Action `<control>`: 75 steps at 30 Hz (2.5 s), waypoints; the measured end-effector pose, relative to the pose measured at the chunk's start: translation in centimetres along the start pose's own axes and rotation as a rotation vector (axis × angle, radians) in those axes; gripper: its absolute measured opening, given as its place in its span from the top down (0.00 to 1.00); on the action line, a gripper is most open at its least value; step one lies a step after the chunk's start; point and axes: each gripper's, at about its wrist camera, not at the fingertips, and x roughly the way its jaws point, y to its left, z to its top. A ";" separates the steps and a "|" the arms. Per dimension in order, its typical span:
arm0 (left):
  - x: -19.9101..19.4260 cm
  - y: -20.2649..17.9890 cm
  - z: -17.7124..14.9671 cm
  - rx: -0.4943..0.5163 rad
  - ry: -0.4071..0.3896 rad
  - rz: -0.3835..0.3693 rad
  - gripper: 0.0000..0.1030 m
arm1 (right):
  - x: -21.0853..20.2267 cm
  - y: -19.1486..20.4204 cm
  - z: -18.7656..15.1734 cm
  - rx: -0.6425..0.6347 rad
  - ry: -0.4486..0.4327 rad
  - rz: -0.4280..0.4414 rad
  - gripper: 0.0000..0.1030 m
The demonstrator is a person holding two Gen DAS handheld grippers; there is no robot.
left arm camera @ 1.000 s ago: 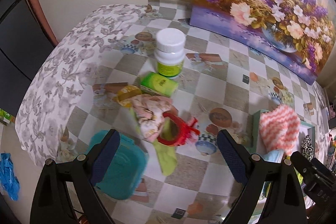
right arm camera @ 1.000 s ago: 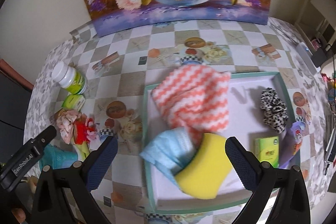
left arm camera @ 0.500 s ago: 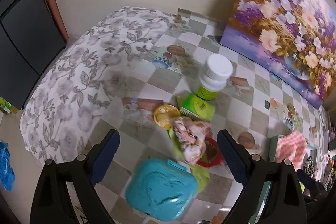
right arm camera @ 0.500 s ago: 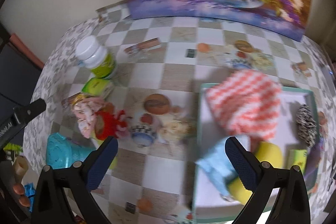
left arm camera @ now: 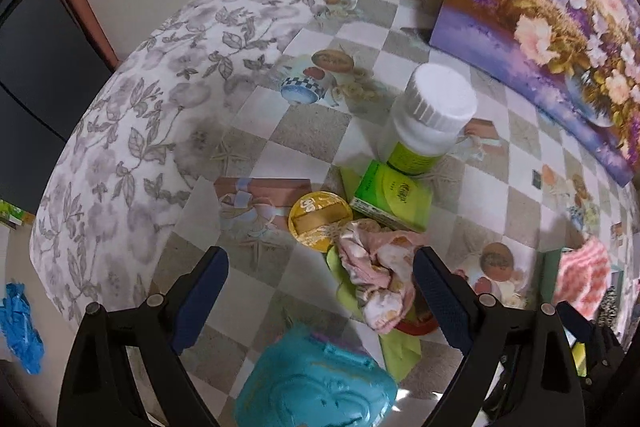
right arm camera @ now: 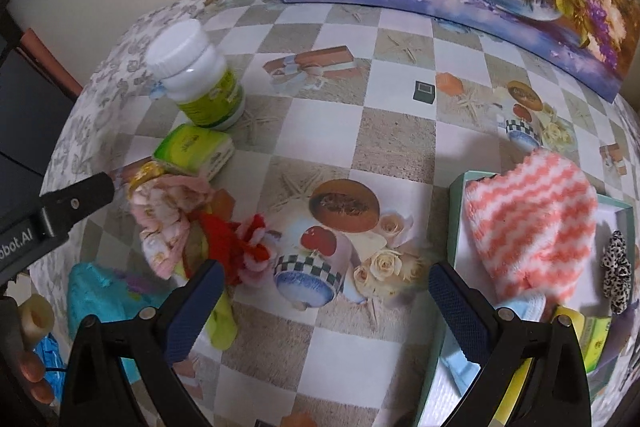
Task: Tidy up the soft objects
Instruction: 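Grasp the pink floral cloth with the left gripper while the right gripper approaches the red pipe-cleaner toy, then grasp the red pipe-cleaner toy with the right gripper while the left gripper holds the cloth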
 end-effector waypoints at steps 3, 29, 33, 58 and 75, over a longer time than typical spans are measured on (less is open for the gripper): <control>0.8 -0.2 0.1 0.014 0.015 0.011 0.09 | 1.2 -0.1 0.2 0.004 0.020 0.008 0.08; 3.9 -2.4 -0.1 0.094 0.075 0.021 0.10 | 4.0 3.2 -0.1 -0.087 0.055 0.203 0.60; 3.8 -2.7 -0.1 0.110 0.070 0.021 0.12 | 4.2 3.6 -0.1 -0.096 0.053 0.230 0.69; 4.1 -2.7 -0.1 0.114 0.070 -0.021 0.69 | 4.3 3.2 -0.1 -0.086 0.056 0.294 0.85; 3.1 -2.4 0.1 0.086 0.031 -0.037 0.87 | 2.7 -0.7 0.2 -0.016 0.027 0.243 0.85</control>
